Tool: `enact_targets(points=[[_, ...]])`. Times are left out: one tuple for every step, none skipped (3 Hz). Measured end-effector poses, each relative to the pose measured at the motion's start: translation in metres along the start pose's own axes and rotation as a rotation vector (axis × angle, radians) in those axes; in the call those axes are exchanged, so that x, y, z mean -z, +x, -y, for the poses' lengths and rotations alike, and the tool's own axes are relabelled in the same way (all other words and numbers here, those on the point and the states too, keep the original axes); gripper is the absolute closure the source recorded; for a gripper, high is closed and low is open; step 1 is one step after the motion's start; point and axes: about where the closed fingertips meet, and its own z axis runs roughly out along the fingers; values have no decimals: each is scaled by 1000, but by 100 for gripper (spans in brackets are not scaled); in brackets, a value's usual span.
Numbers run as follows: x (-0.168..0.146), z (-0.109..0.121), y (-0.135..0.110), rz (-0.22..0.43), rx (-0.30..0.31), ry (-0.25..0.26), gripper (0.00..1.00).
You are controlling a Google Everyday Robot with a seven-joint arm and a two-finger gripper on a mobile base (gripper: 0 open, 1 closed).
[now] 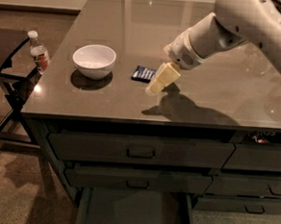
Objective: Place rxbar blueberry into bottom drawer
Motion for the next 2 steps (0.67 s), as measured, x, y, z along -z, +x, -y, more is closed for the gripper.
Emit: enact_targets(points=[[-32, 15, -6, 14, -13, -5, 0], [-43, 19, -3, 5, -22, -7, 0]])
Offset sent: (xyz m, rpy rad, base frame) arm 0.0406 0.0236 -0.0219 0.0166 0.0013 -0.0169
